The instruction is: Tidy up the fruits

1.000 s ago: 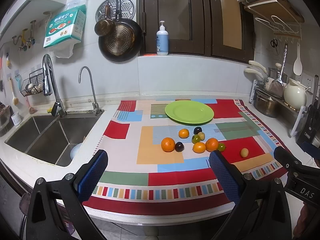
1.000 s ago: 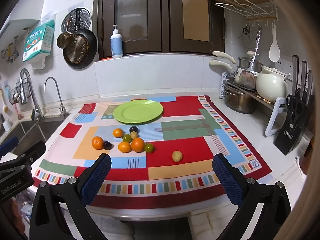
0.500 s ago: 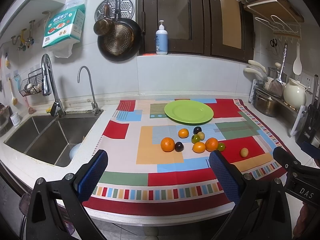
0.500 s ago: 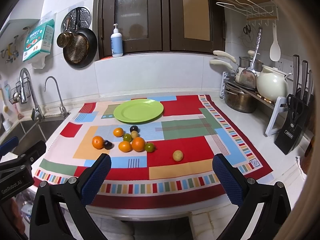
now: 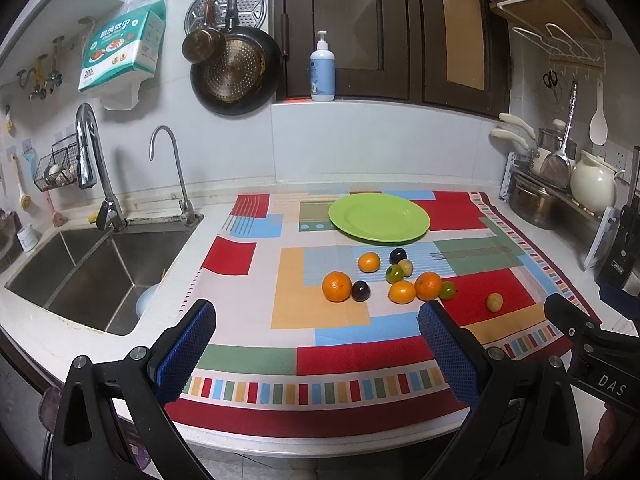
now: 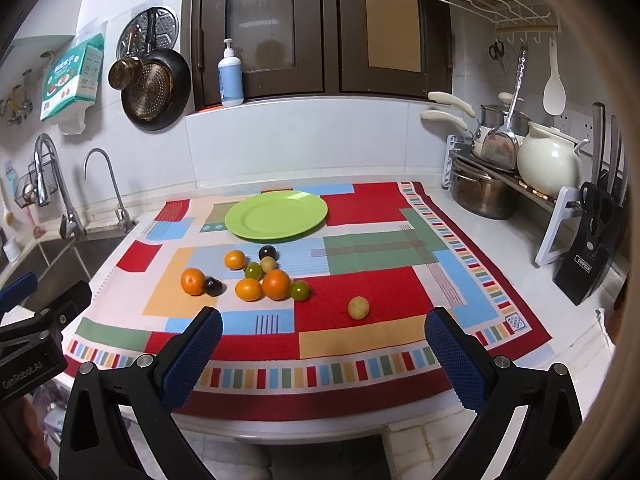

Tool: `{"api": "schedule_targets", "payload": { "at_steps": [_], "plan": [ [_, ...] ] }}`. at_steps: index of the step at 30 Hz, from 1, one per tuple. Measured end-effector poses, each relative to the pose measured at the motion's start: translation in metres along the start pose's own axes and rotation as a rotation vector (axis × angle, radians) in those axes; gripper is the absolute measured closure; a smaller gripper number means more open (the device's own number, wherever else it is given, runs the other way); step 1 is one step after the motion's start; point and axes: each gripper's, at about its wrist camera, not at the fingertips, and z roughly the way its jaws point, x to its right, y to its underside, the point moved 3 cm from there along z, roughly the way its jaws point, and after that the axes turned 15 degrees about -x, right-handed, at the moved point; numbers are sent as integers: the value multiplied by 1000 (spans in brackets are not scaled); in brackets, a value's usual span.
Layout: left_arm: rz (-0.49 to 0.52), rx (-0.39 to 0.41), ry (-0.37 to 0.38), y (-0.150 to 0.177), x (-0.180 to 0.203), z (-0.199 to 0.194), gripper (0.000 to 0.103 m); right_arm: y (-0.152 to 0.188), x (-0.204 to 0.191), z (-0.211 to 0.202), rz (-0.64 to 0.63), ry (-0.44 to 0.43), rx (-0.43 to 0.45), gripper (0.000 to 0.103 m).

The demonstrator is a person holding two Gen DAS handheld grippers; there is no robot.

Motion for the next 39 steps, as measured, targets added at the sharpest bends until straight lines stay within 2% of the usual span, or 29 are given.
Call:
{"api": "schedule_targets", "payload": {
  "at_steps": [5,8,19,34,39],
  "plan": [
    [23,-2,3,-6,-2,11,0,-3,-2,11,5,-3,-23,1],
    [38,24,1,-12,-2,19,0,-5,-4,21,16,-5,-43,1],
    [126,15,15,-43,-10,66,13,-22,-24,67,18,-20,-116,7],
    [191,-164,105,-57,-5,149,28,-43,-60,141,-94,1,-232,26],
    [232,-205,101,-57,-1,172,33,-45,-65,158,-137,24,-273,34]
  ]
}}
